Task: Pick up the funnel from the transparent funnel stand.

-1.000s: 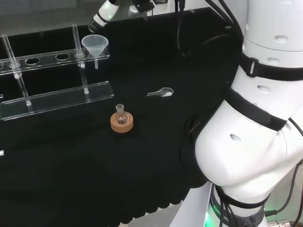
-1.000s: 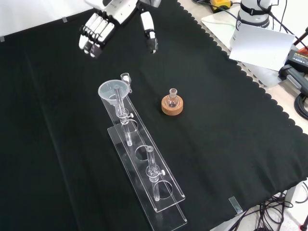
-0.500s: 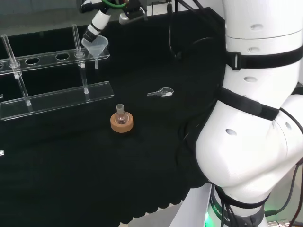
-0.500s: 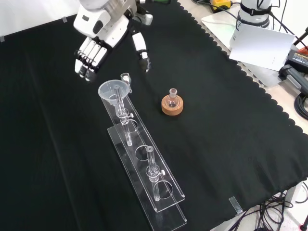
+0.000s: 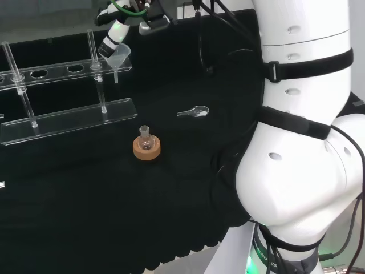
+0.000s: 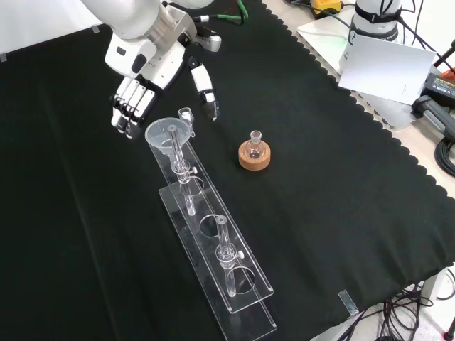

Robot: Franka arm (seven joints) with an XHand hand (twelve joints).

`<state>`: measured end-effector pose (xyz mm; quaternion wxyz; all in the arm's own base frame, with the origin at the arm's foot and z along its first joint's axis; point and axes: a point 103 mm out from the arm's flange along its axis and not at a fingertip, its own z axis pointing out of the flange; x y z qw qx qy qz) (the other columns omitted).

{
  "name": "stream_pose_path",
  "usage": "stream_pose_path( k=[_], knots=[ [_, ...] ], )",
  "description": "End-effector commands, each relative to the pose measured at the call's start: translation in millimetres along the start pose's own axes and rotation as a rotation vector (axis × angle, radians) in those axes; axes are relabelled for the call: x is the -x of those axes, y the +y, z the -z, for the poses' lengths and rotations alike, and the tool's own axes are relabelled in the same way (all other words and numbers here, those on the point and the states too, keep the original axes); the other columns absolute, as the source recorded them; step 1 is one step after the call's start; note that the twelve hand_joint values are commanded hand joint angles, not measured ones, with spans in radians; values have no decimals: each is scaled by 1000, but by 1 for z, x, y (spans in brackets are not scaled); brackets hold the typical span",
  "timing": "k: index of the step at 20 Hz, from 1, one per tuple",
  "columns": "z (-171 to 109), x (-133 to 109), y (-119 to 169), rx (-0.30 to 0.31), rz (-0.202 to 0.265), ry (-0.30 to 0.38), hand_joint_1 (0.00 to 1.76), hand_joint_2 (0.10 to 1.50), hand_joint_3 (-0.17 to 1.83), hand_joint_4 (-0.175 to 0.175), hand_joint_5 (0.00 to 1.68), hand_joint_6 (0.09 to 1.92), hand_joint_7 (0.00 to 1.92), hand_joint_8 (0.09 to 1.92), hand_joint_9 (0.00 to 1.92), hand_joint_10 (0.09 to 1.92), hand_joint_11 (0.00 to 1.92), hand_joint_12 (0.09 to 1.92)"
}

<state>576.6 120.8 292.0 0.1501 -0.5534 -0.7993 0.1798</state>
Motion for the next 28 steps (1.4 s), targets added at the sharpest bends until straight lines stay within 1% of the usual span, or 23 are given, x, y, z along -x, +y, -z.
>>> stream_pose_path(
  k=[1,3,9,16,17,19,23,26,27,28],
  knots=[
    [-9,2,8,-26,-6,6,614,628,9,-18,0,87,0,87,0,87,0,540],
    [-13,4,12,-39,-5,14,616,629,9,-18,0,87,0,87,0,87,0,561],
    [-20,9,18,-50,-14,21,630,634,9,-16,0,87,0,87,0,87,0,620],
    [-24,12,23,-40,-15,-1,639,645,10,-18,0,87,4,87,0,87,0,749],
    [-24,12,23,-40,-14,-1,637,648,11,-18,0,87,11,87,0,87,0,775],
    [-25,11,25,-42,-11,-16,631,655,12,-15,0,87,42,87,19,87,0,884],
    [-28,9,28,-49,11,-32,627,662,11,-13,0,87,119,89,66,87,0,1049],
    [-30,8,29,-42,13,-49,630,667,8,-14,0,87,105,203,13,314,0,1091],
    [-30,8,28,-30,12,-61,632,668,8,-15,0,87,92,250,6,358,0,1107],
    [-29,8,27,-10,9,-86,634,670,8,-14,7,87,89,306,2,438,0,1139]
  ],
)
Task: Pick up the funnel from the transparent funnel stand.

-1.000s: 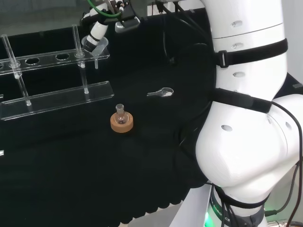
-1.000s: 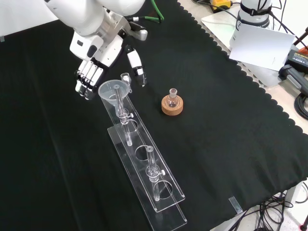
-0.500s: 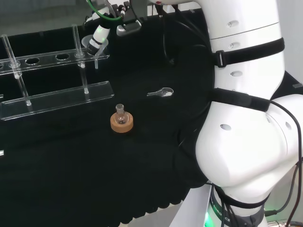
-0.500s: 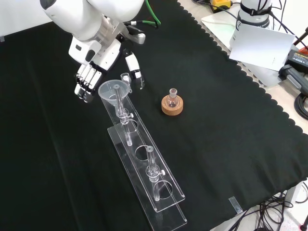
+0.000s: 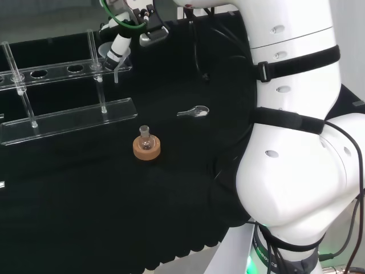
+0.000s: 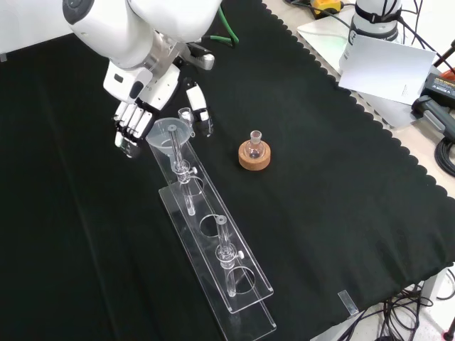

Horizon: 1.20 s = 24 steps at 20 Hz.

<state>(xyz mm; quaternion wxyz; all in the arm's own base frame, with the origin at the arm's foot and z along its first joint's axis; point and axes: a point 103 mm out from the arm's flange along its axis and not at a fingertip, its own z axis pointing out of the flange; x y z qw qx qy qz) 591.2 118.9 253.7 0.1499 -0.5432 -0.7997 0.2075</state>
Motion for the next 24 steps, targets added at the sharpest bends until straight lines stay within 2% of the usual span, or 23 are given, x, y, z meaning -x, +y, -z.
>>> stream_pose_path(
  k=[1,4,6,15,24],
  knots=[
    [-1,-1,-2,46,-4,-68,636,671,8,-13,23,87,93,357,0,527,0,1170],
    [0,0,-3,85,-9,-105,634,674,9,-4,122,87,171,476,80,730,0,1326],
    [1,0,-2,77,-11,-120,635,677,10,2,172,87,226,517,143,774,0,1398],
    [-2,7,-2,122,-11,-117,677,699,24,17,302,87,365,543,286,739,0,1504],
    [-1,10,0,136,-16,-107,720,721,46,25,427,87,507,523,405,677,0,1532]
  ],
)
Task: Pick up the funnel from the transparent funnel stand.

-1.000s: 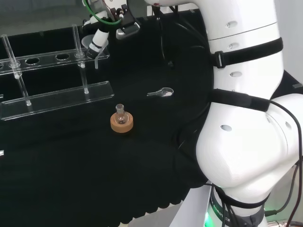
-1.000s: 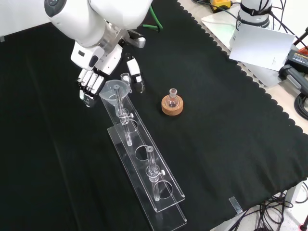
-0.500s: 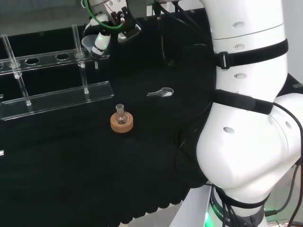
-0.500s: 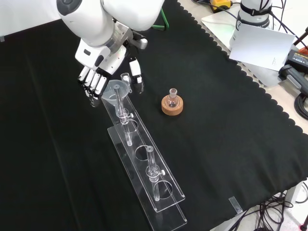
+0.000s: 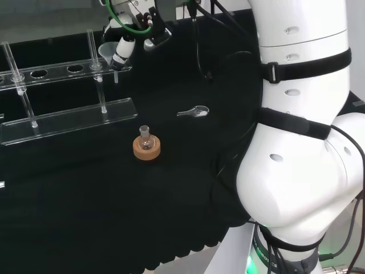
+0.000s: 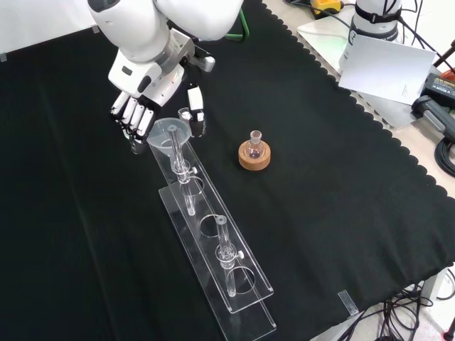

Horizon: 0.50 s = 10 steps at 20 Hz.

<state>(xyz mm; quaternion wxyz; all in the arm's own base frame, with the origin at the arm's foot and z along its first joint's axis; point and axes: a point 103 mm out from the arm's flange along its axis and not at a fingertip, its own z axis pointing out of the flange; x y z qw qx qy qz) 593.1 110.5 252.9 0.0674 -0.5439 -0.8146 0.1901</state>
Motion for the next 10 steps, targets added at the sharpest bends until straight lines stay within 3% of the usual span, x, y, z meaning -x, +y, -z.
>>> stream_pose_path(
  k=[1,10],
  knots=[
    [0,2,0,15,-3,11,722,721,49,26,443,87,527,520,419,667,0,1533],
    [0,0,2,34,-3,30,767,718,96,38,630,87,750,470,574,574,0,1550]
  ],
)
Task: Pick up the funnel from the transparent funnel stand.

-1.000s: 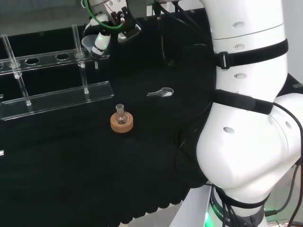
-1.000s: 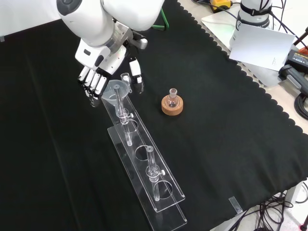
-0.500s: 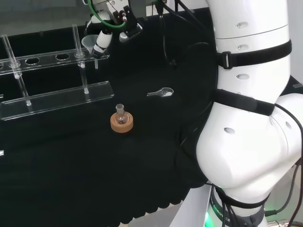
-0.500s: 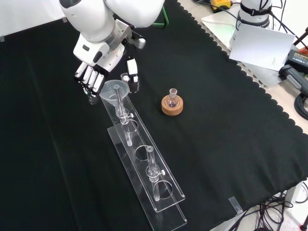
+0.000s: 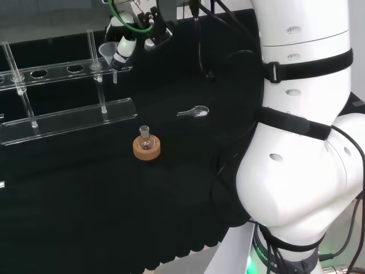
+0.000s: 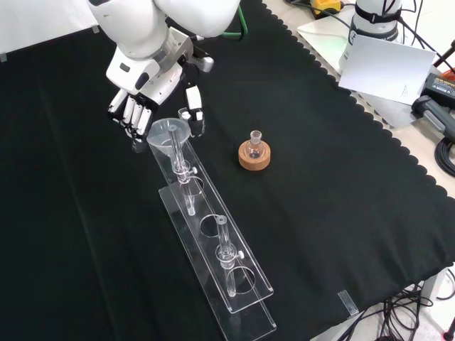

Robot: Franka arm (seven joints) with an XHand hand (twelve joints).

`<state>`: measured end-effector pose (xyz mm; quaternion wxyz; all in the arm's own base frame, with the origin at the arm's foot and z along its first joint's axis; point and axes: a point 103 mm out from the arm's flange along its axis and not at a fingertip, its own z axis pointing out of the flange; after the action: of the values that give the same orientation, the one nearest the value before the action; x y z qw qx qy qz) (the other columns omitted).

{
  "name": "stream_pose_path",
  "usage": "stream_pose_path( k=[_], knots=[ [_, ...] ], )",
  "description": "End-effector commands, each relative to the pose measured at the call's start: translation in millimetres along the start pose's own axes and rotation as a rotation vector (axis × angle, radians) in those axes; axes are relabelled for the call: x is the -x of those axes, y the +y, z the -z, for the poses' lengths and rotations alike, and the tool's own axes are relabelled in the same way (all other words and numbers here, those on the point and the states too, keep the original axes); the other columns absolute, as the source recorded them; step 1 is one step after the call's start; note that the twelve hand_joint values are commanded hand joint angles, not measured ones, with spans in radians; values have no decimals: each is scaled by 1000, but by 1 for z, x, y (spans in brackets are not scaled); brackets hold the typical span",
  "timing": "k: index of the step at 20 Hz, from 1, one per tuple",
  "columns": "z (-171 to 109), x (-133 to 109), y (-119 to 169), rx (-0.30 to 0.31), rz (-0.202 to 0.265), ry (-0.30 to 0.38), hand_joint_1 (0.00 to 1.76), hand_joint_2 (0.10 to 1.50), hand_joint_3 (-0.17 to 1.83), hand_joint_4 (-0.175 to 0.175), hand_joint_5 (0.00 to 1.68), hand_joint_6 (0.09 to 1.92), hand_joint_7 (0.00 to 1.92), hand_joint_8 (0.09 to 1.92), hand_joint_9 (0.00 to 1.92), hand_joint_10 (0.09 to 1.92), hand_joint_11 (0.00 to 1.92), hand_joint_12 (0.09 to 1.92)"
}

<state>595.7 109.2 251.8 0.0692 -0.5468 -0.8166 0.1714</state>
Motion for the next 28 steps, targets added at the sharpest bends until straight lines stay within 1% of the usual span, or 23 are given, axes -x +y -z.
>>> stream_pose_path(
  k=[1,3,4,6,7,9,12,14,16,21,23,26,28],
  knots=[
    [0,-3,1,0,-8,5,772,716,102,39,644,87,773,468,589,565,0,1551],
    [1,-4,4,-8,-13,2,781,712,117,43,671,87,810,460,616,546,0,1554],
    [2,-5,5,3,-13,1,785,709,126,48,689,87,833,457,632,536,0,1555],
    [4,-7,5,39,-13,-5,795,694,165,54,716,99,889,434,674,499,0,1566],
    [5,-8,4,69,-15,-12,802,679,199,57,728,112,917,420,700,477,0,1575],
    [8,-8,3,115,-16,-15,831,631,308,82,826,235,1024,402,822,419,49,1572],
    [10,-6,1,148,-15,-22,871,554,479,109,898,454,1175,393,976,338,136,1539],
    [11,-4,0,156,-16,-17,892,524,547,127,938,526,1252,402,1058,305,186,1513],
    [13,-2,-2,163,-19,-10,907,508,583,138,968,550,1289,407,1112,284,227,1491],
    [16,3,-5,172,-29,6,926,494,617,146,1007,560,1331,413,1173,261,307,1452],
    [19,6,-8,180,-13,15,929,492,625,145,1016,558,1338,413,1187,254,339,1435],
    [26,7,-13,192,-22,14,930,490,632,143,1021,555,1341,411,1200,245,369,1419],
    [35,12,-22,201,-38,28,930,489,639,139,1021,553,1342,410,1205,240,386,1408]
  ],
)
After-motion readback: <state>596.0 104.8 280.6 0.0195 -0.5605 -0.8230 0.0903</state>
